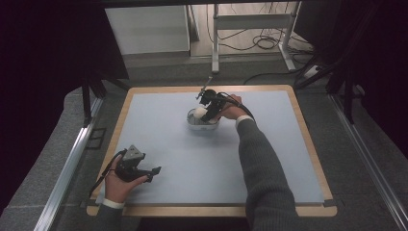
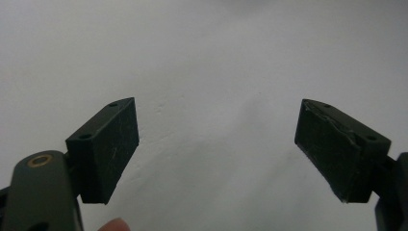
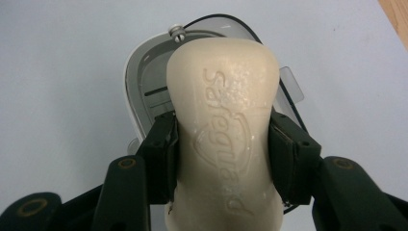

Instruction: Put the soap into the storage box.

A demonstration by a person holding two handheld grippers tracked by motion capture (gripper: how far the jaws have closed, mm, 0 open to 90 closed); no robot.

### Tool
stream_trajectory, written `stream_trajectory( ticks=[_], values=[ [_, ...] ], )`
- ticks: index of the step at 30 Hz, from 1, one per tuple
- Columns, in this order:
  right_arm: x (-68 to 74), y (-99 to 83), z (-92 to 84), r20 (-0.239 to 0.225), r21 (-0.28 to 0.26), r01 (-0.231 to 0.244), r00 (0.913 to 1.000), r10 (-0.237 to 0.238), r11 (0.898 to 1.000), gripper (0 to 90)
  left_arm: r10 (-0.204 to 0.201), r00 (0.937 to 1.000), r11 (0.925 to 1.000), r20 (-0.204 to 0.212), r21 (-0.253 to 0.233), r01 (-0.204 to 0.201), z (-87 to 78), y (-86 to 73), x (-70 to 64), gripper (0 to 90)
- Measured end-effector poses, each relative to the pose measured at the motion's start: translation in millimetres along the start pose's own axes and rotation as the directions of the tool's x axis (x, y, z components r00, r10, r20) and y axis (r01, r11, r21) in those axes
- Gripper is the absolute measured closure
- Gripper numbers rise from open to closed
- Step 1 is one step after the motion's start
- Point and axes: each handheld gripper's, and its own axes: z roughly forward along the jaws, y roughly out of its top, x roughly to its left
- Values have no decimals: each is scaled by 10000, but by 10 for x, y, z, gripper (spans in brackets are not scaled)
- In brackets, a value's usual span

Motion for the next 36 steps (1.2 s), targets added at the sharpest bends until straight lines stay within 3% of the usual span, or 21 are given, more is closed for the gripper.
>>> stream_trajectory(
  ticks=[6, 14, 19, 24, 28, 36],
  values=[
    [13, 2, 48, 64, 58, 12, 10000, -13, 10000, 471, -6, 10000, 10000, -1, -8, 6, -2, -1, 3, 160],
    [32, 13, -49, 291, -436, -687, 9971, 700, 9967, 396, 2, 10000, 10000, 11, -13, -2, 0, 3, -1, 160],
    [58, -12, -163, -10, -1224, -1542, 9879, 1552, 9804, 393, 43, 10000, 10000, 14, 15, -43, 9, 15, -6, 160],
    [127, -51, -232, -97, -1631, -1735, 9846, 1743, 9712, 359, -91, 9999, 9999, 76, -44, 91, 7, 41, 3, 160],
    [158, -102, -244, -110, -1597, -1719, 9850, 1723, 9721, 332, -120, 9999, 9999, 19, 0, 120, 14, 40, 23, 160],
    [169, -373, -323, 132, -2273, -2175, 9740, 2264, 9492, 315, -133, 9999, 9999, -67, 62, 133, 18, 14, 26, 160]
  ],
)
